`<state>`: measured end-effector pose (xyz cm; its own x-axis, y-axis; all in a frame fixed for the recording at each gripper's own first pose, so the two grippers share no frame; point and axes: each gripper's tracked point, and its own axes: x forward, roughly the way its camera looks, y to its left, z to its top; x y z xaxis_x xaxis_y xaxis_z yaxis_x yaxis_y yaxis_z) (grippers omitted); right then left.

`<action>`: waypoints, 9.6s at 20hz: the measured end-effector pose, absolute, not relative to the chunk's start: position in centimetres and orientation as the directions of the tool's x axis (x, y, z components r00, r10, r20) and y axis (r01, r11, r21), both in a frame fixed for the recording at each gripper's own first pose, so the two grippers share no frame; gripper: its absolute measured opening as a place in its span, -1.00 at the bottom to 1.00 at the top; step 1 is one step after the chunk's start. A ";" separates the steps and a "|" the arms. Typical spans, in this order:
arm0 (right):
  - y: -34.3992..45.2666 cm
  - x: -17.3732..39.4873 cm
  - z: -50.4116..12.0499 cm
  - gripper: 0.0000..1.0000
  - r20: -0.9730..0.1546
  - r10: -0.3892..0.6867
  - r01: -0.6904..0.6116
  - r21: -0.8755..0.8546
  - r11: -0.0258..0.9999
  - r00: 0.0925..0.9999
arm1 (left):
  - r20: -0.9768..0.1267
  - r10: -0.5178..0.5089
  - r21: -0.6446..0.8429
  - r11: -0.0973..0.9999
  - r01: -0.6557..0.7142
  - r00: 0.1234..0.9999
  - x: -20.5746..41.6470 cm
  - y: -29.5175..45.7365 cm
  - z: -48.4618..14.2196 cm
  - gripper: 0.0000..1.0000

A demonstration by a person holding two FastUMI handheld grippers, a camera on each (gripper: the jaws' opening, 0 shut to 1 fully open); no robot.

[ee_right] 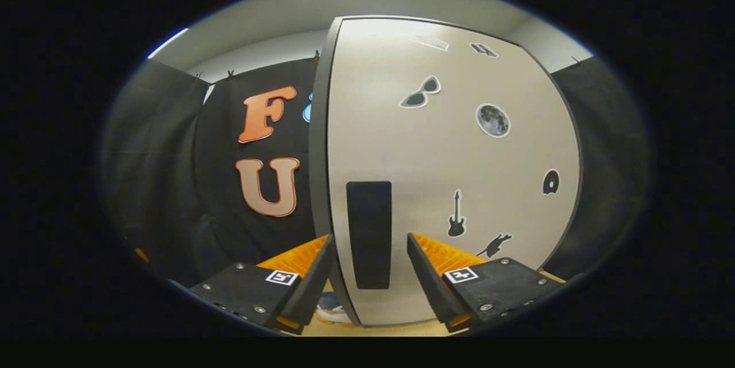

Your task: Open the cabinet door with the right hand, grasp the bottle in the cabinet with the left hand and place it on the coaster, then close the cabinet door with the right hand.

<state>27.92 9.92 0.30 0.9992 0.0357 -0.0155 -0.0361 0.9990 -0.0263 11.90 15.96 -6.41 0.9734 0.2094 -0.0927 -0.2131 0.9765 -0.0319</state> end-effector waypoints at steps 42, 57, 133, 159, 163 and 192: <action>-4.3 6.6 0.7 -0.59 -0.025 0.121 -0.118 0.105 0.987 0.992 | -0.078 0.094 0.029 0.995 -0.092 0.993 0.7 -8.1 -5.9 0.90; -8.8 6.3 0.4 -0.71 -0.019 0.062 -0.060 0.104 0.993 0.998 | -0.120 0.070 0.020 0.997 -0.068 0.990 1.5 -14.1 -7.1 0.89; -2.5 0.9 -9.2 -0.27 -0.232 -0.152 0.168 0.050 0.984 0.961 | 0.025 -0.215 0.078 0.974 0.212 0.976 20.9 -25.1 -9.6 0.72; 0.4 -2.2 -23.1 -0.27 -0.588 -0.038 0.074 0.038 0.996 0.808 | -0.243 -0.047 0.031 0.998 0.056 0.969 14.2 -16.9 -37.5 0.69; 0.7 -2.1 -23.1 -0.27 -0.583 -0.019 0.065 0.058 0.996 0.812 | -0.241 -0.025 0.049 0.998 0.038 0.970 13.1 -16.3 -37.6 0.70; 1.4 -2.9 -16.9 -0.27 -0.431 0.035 0.020 0.123 0.992 0.902 | -0.087 -0.074 0.055 0.995 0.079 0.993 11.7 -16.6 -24.1 0.82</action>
<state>-2.86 1.38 -16.87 0.9018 0.0354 -0.4307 0.0200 0.9921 0.1234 11.70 -16.62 -24.11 0.9935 -0.0736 -0.0871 0.0786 0.9954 0.0551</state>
